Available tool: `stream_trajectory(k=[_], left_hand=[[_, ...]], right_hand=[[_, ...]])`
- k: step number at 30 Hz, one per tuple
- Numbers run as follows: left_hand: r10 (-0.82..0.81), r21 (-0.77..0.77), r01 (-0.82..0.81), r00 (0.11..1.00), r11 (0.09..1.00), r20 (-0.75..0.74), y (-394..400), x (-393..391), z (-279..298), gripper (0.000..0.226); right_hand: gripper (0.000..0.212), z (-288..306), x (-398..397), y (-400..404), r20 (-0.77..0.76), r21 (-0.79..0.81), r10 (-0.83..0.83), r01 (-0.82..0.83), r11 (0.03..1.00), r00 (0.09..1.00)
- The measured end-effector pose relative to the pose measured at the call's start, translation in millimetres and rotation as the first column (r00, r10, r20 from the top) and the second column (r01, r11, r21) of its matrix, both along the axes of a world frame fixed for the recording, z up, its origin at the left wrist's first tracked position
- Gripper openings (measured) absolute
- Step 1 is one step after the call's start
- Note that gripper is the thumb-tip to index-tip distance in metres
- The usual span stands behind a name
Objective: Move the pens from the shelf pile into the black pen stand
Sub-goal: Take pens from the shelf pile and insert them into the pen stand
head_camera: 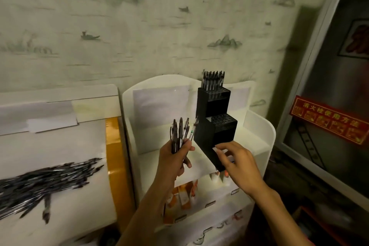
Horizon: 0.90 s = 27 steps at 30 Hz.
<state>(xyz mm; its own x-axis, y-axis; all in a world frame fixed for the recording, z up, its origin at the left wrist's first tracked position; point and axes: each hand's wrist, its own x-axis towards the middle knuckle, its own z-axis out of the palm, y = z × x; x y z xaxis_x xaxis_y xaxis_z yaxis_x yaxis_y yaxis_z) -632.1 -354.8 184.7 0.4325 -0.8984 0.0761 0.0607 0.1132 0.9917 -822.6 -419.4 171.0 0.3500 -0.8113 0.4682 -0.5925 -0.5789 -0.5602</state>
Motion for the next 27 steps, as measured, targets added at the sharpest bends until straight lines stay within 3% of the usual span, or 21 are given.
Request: stream_trajectory(k=[6,13,21,27], left_hand=[[-0.002,-0.026,0.001,0.999,1.000,-0.039,-71.9,-30.4,3.5,0.017],[-0.018,-0.055,0.011,0.992,0.998,-0.122,-154.8,-46.1,14.7,0.017],[0.010,-0.113,-0.021,0.995,0.993,-0.101,-216.3,-53.7,25.2,0.015],[0.056,-0.137,-0.062,0.997,0.989,-0.053,-250.4,-56.8,31.7,0.016]], right_hand=[[0.022,11.4,-20.8,-74.9,-0.047,-0.002,0.029,-0.029,1.000,0.998],[0.014,37.2,-24.7,-162.6,0.212,0.156,0.121,-0.156,0.975,0.970],[0.014,57.2,-10.3,-241.9,0.298,0.198,0.190,-0.255,0.946,0.935],[0.018,67.4,-4.2,-285.6,0.521,0.314,0.211,-0.415,0.854,0.827]])
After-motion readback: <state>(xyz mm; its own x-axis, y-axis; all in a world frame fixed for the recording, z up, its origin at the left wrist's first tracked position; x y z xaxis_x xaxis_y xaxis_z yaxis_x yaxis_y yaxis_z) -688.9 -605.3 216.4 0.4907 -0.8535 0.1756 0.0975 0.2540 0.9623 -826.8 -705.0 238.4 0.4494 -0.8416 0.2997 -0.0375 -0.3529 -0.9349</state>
